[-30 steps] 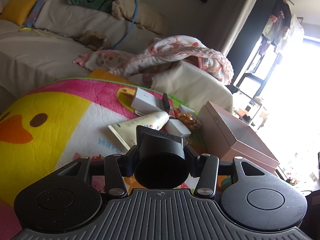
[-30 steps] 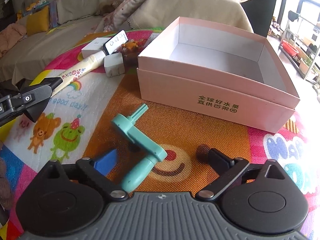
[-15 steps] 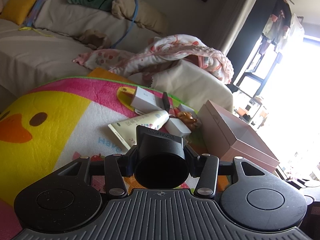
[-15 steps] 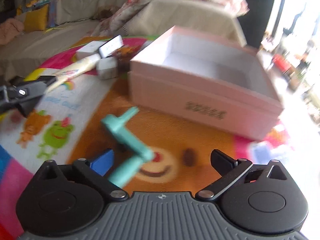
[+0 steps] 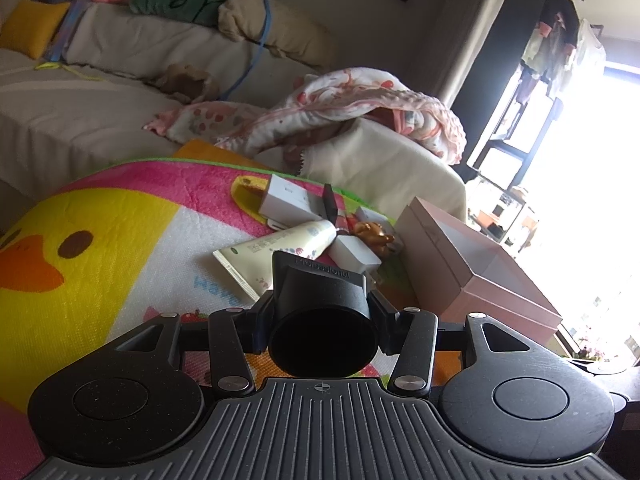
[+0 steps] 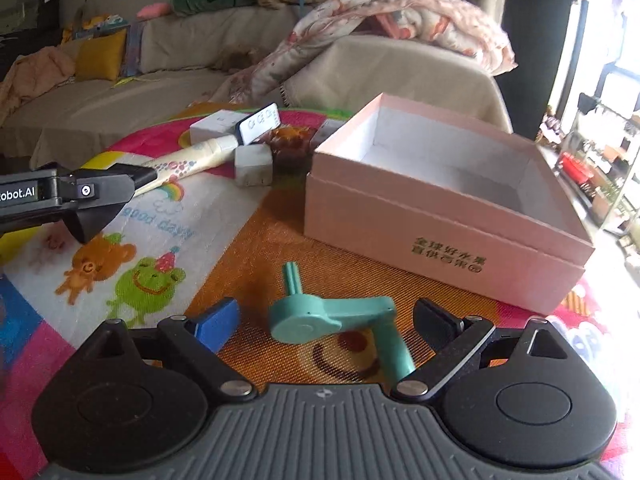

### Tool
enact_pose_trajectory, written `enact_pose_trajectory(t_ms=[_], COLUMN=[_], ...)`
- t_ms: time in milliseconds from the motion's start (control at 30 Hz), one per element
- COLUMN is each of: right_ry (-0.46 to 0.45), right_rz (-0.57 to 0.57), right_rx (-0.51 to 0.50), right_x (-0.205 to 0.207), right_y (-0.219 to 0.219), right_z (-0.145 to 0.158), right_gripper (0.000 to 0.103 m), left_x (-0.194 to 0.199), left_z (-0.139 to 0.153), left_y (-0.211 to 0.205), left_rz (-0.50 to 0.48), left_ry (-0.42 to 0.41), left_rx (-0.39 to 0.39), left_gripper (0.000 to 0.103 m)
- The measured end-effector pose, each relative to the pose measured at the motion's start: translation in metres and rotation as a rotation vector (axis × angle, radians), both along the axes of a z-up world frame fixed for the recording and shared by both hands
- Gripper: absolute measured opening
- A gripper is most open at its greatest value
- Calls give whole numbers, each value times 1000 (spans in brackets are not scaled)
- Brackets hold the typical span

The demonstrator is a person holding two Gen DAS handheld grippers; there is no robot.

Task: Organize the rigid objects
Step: 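Lower the black cup and teal crank into the pink box with both grippers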

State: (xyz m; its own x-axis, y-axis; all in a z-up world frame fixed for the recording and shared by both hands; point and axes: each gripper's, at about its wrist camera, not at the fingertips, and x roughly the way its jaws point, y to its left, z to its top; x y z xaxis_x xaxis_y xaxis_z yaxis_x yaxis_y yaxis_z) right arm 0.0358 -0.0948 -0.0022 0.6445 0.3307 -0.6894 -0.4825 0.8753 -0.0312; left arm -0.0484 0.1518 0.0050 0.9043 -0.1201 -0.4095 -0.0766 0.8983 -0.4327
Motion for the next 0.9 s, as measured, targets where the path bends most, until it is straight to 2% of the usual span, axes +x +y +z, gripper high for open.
enact_pose_trajectory(t_ms=[33,67,167,333,433,567,633,667,733,767,833,900], right_ry=[12,14,6,-101,-169,-342,-420,-445,-469,-469,-447,-404], right_rz=[-3,-3,10,62,36,-9,-28,-32,-13,-17,-71,-70], right_rx=[21,25,31,19,63,86,80,71,47,26,-2,19], right_x=[1,1,-4,-41,-45,-31,-15,-5,16,26,35,27], right_y=[-4,-7,-13,-45,-66,-80,-78,-75,-67,-63,-61,-68], right_z=[0,2,7,29,52,92,110,116,122,121,112,98], right_gripper=[85,70,70,70,70,70,70,70,72,80,82,82], left_x=[-1,-2,-7,-17,-2,40,69,88,128,144,156,150], left_z=[1,2,9,26,61,131,159,169,173,169,153,137], left_y=[-1,-3,-19,-66,-88,-119,-135,-143,-156,-160,-160,-150], left_rz=[-2,-6,-51,-246,-340,-404,-430,-452,-480,-468,-444,-428], left_ry=[-7,-15,-27,-15,-93,-240,-283,-270,-180,-139,-101,-115], left_rx=[9,21,91,197,213,256,286,292,262,237,221,219], left_gripper=[53,53,53,53,53,53,54,54,54,53,53,53])
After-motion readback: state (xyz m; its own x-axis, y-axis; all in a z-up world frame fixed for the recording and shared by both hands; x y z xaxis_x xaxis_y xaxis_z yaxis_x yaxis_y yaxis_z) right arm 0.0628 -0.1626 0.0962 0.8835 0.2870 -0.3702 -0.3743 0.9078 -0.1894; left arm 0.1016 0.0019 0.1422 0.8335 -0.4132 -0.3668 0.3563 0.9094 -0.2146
